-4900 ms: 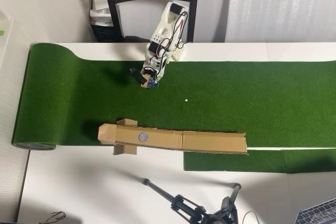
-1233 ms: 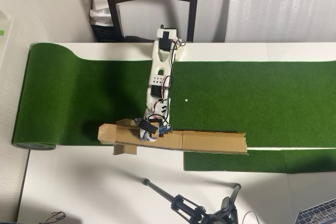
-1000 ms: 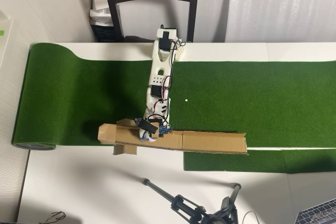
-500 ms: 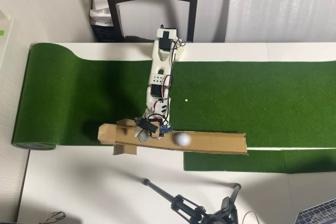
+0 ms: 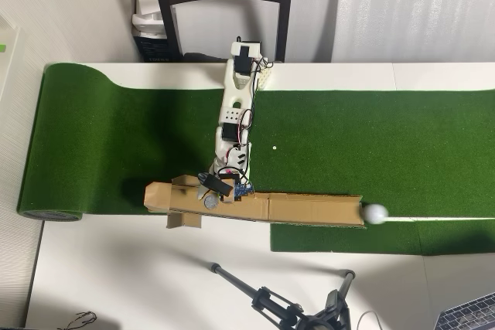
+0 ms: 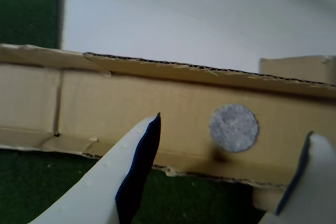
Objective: Pick up the golf ball and place it on the gray mark at the back.
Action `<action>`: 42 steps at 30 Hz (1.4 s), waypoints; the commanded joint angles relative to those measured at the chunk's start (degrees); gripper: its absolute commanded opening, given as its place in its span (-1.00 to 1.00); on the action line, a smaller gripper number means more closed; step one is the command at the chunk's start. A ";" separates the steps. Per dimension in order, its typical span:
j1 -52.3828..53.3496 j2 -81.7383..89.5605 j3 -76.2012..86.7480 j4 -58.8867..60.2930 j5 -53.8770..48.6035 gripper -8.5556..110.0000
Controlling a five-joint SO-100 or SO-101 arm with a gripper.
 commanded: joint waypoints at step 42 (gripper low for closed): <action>0.35 80.42 20.13 41.92 0.79 -0.02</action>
